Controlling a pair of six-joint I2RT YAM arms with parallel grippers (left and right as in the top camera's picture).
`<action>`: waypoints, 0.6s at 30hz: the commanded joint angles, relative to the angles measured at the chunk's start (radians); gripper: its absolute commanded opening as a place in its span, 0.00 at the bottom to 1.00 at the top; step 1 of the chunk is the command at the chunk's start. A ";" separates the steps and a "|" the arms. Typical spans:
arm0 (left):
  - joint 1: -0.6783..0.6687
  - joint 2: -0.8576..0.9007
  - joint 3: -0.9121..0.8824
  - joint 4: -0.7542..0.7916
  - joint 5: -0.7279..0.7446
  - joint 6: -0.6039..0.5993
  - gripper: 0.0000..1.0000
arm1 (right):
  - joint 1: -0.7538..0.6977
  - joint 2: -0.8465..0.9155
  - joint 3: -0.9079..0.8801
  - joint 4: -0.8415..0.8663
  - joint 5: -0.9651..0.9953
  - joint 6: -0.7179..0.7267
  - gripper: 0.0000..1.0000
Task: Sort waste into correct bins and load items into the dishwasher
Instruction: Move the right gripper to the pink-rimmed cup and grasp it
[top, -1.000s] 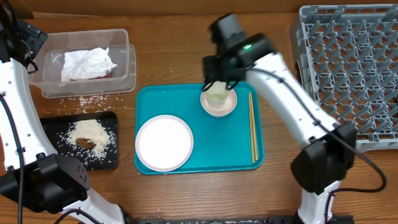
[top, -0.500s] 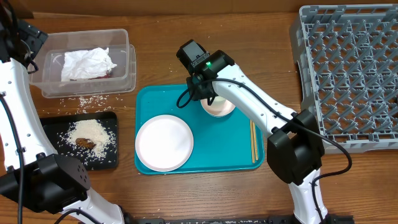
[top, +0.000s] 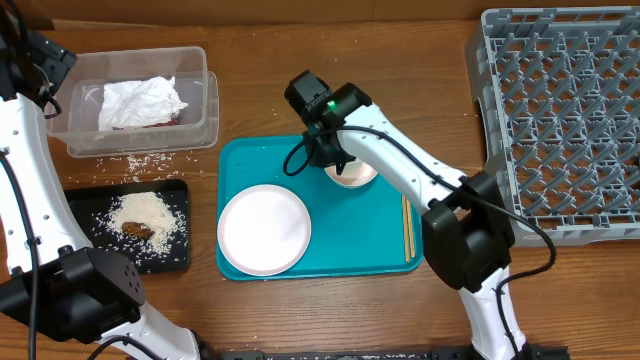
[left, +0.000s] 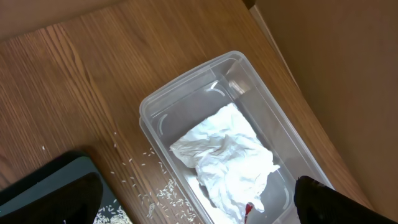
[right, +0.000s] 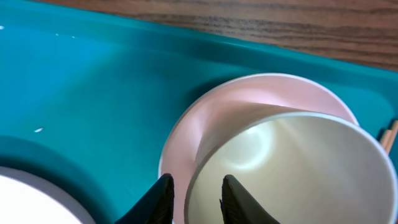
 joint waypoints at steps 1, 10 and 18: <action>0.005 0.006 0.004 0.001 -0.013 0.016 1.00 | 0.000 0.004 0.018 -0.004 0.010 0.005 0.22; 0.005 0.006 0.004 0.001 -0.013 0.016 1.00 | -0.005 -0.036 0.158 -0.087 0.008 0.008 0.04; 0.005 0.006 0.004 0.001 -0.013 0.016 1.00 | -0.158 -0.112 0.481 -0.260 0.115 -0.001 0.04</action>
